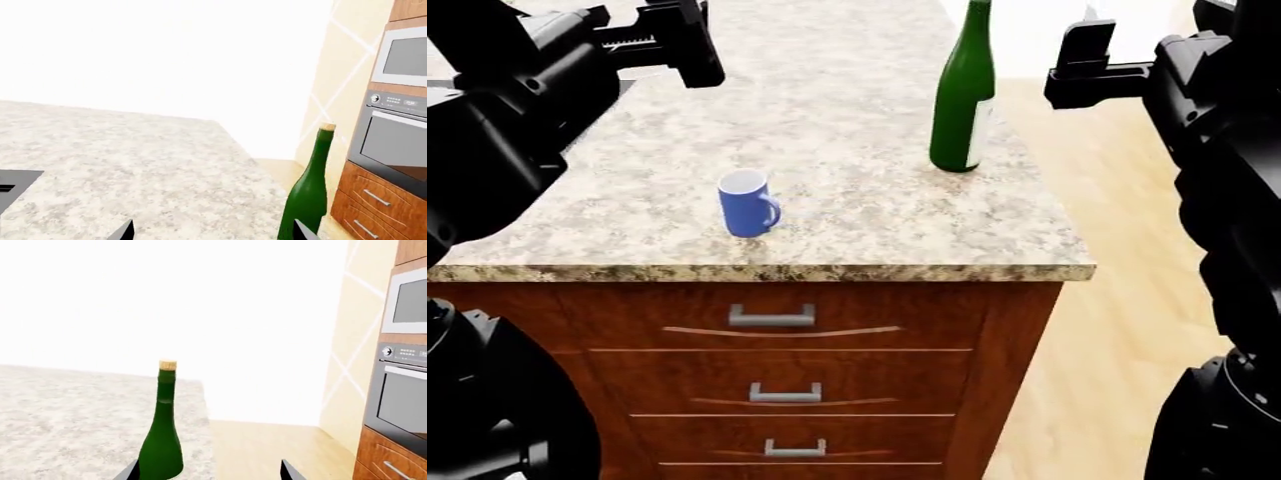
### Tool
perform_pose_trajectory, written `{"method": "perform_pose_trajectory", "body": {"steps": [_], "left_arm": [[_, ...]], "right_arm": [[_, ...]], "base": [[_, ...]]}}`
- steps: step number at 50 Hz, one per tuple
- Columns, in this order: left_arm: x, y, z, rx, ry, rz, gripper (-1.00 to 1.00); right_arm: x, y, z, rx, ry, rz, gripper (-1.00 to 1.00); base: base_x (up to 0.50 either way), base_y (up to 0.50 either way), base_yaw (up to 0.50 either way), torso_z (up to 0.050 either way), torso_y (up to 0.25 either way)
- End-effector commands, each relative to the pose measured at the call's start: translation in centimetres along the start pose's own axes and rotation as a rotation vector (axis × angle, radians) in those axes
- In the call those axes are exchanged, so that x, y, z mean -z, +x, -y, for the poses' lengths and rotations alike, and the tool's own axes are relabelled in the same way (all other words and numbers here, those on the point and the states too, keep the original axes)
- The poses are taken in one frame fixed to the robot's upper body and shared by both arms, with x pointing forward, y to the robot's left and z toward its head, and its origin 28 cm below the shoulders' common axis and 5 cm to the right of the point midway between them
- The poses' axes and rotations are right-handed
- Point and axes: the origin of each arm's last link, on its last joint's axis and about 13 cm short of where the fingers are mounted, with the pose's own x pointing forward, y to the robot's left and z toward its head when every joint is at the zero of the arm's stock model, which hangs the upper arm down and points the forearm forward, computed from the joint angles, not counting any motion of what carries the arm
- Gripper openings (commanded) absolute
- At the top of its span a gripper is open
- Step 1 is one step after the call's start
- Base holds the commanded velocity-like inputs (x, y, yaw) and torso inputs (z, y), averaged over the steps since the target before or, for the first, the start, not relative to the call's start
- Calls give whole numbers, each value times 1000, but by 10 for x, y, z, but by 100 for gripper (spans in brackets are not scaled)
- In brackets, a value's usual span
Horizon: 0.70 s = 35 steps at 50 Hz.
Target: Pick the bottle and mug and place them in the sink. Then turn on the water.
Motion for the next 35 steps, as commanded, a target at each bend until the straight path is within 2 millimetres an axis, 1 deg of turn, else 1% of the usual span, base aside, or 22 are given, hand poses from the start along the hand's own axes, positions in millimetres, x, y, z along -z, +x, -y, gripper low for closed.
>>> {"method": "perform_pose_trajectory", "body": {"steps": [1, 5, 35], "left_arm": [[0, 1, -1, -7, -5, 9, 100], [-1, 0, -1, -9, -6, 10, 100], [-2, -2, -3, -10, -6, 17, 100]], "right_arm": [[2, 0, -1, -10, -6, -8, 100], [1, 0, -2, -22, -16, -11, 100], [2, 1, -2, -25, -4, -23, 100]], "base": [[-1, -500, 0, 0, 0], [92, -6, 0, 0, 0], [500, -46, 0, 0, 1]]}}
